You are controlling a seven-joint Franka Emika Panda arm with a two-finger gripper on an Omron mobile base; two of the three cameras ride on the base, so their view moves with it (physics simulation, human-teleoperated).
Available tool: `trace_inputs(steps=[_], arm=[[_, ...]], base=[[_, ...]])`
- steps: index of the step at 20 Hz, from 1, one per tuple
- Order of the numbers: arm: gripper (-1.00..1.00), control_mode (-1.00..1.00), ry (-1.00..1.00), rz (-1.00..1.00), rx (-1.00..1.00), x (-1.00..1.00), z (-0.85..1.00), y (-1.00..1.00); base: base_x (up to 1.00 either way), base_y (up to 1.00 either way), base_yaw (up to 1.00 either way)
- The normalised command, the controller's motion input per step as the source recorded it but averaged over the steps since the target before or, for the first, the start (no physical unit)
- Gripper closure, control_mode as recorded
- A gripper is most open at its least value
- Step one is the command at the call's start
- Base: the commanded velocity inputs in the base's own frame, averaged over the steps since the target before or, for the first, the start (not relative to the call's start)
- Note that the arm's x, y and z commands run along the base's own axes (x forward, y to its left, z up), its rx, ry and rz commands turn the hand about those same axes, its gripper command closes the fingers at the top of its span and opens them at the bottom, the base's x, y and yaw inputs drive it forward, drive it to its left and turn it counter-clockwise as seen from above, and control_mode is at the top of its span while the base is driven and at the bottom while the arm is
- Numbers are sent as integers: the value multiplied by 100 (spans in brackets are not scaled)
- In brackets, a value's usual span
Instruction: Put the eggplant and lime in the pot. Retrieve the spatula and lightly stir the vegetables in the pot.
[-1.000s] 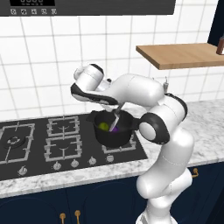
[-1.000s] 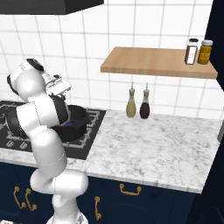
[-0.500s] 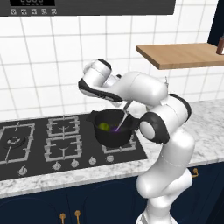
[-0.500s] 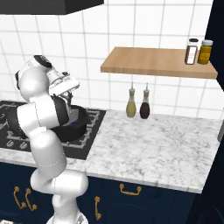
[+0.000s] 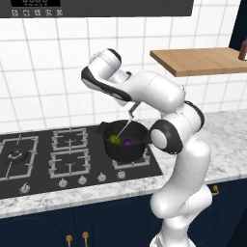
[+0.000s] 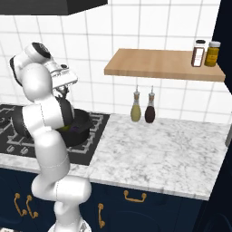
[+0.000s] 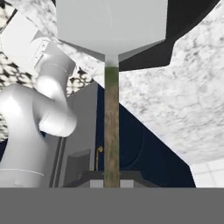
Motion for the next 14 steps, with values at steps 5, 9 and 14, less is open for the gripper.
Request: trace_inputs(steps=[5,9,14], arm=[[100,-100,-1,-7,0,0,-9,4],[100,-100,-2,-12,0,9,-28,0],[100,-100,-4,-14,0,6,-30,0]], base=[[0,0,0],[0,0,0],[0,0,0]])
